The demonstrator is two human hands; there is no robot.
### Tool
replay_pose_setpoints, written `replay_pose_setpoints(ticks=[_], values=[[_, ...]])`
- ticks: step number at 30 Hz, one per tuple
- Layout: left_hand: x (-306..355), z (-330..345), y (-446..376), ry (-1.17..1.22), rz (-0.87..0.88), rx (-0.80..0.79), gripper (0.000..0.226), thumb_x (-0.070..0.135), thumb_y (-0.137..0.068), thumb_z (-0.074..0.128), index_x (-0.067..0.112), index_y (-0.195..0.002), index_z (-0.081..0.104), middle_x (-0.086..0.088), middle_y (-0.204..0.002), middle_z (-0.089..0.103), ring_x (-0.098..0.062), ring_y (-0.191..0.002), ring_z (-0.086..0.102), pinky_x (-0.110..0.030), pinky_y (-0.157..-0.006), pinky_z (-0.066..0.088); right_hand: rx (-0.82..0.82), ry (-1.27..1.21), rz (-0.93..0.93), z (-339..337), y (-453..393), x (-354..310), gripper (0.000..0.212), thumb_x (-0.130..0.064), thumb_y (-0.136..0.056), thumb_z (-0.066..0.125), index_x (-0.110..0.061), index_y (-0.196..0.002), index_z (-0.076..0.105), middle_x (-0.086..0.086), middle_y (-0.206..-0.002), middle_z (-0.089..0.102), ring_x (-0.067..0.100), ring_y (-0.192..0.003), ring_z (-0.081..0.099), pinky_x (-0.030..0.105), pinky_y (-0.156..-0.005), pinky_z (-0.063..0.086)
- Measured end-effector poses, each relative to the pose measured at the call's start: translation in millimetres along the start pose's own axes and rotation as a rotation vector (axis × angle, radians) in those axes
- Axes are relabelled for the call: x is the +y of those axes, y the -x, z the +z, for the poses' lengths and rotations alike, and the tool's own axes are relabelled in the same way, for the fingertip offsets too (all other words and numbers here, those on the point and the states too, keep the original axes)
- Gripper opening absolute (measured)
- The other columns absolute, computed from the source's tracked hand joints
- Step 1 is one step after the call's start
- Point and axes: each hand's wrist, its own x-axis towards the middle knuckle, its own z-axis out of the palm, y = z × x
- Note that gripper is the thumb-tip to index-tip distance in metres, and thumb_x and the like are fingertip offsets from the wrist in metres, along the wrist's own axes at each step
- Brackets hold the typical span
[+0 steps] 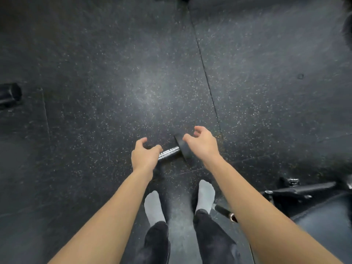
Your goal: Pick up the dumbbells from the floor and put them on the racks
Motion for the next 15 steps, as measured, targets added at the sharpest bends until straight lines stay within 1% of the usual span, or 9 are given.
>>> replay_pose_setpoints(ticks=[2,4,6,7,10,11,13,14,15], values=[[-40,21,-42,-0.012,-0.094,0.044,0.080,0.027,-0.078,0.075,0.027,-0.150,0.039,-0.007,-0.143,0.047,-0.021,-0.105,0.047,-0.033,-0.080,0.038,-0.015,0.087,0.024,25,-46,37,0.070,-0.033,-0.091,0.067,-0.012,-0.153,0.041,0.008,-0.137,0.062,0.021,-0.119,0.058,0.026,-0.089,0.040],[-75,41,-81,-0.039,-0.173,0.078,0.089,0.027,-0.079,0.077,0.020,-0.155,0.030,-0.011,-0.148,0.043,-0.028,-0.118,0.049,-0.036,-0.087,0.041,-0.027,0.161,0.060,50,-87,71,0.074,-0.035,-0.091,0.068,-0.009,-0.154,0.039,0.008,-0.122,0.066,0.022,-0.111,0.059,0.029,-0.084,0.044],[-102,57,-118,-0.061,-0.226,0.096,0.097,0.028,-0.078,0.080,0.014,-0.157,0.025,-0.014,-0.149,0.044,-0.033,-0.129,0.047,-0.041,-0.099,0.042,-0.051,0.231,0.081,74,-126,101,0.081,-0.036,-0.090,0.070,-0.006,-0.155,0.034,0.011,-0.123,0.067,0.027,-0.115,0.061,0.034,-0.088,0.051],[-113,67,-136,-0.062,-0.247,0.099,0.100,0.029,-0.077,0.082,0.012,-0.157,0.024,-0.015,-0.149,0.044,-0.034,-0.130,0.047,-0.041,-0.100,0.042,-0.054,0.260,0.090,85,-143,114,0.084,-0.037,-0.088,0.072,-0.005,-0.155,0.033,0.013,-0.125,0.066,0.029,-0.118,0.061,0.036,-0.091,0.052],[-132,94,-176,-0.020,-0.291,0.104,0.107,0.031,-0.072,0.086,0.012,-0.157,0.024,-0.014,-0.147,0.047,-0.033,-0.129,0.049,-0.036,-0.092,0.043,-0.032,0.301,0.103,107,-182,144,0.095,-0.043,-0.082,0.079,-0.005,-0.156,0.032,0.012,-0.132,0.063,0.029,-0.121,0.060,0.035,-0.090,0.052],[-135,101,-187,-0.001,-0.301,0.118,0.110,0.031,-0.070,0.088,0.013,-0.158,0.024,-0.013,-0.146,0.048,-0.033,-0.127,0.050,-0.036,-0.092,0.044,-0.017,0.308,0.101,113,-192,150,0.100,-0.044,-0.080,0.082,-0.006,-0.156,0.031,0.012,-0.134,0.062,0.030,-0.122,0.060,0.035,-0.088,0.051],[-144,107,-205,0.025,-0.338,0.143,0.114,0.029,-0.065,0.092,0.016,-0.157,0.026,-0.012,-0.147,0.048,-0.032,-0.128,0.050,-0.038,-0.096,0.045,0.012,0.312,0.079,124,-207,160,0.108,-0.043,-0.075,0.087,-0.007,-0.157,0.029,0.014,-0.136,0.060,0.032,-0.124,0.058,0.037,-0.090,0.050],[-149,107,-209,0.028,-0.364,0.125,0.114,0.027,-0.063,0.093,0.015,-0.156,0.028,-0.012,-0.147,0.048,-0.032,-0.128,0.049,-0.039,-0.097,0.045,0.024,0.311,0.073,129,-211,162,0.109,-0.040,-0.072,0.090,-0.008,-0.157,0.029,0.014,-0.136,0.060,0.032,-0.124,0.058,0.039,-0.091,0.050],[-153,107,-213,0.024,-0.389,0.098,0.110,0.024,-0.063,0.094,0.013,-0.153,0.033,-0.012,-0.145,0.049,-0.031,-0.125,0.051,-0.039,-0.096,0.045,0.033,0.311,0.078,133,-213,164,0.105,-0.036,-0.071,0.091,-0.009,-0.155,0.033,0.014,-0.133,0.061,0.032,-0.121,0.059,0.039,-0.091,0.050]])
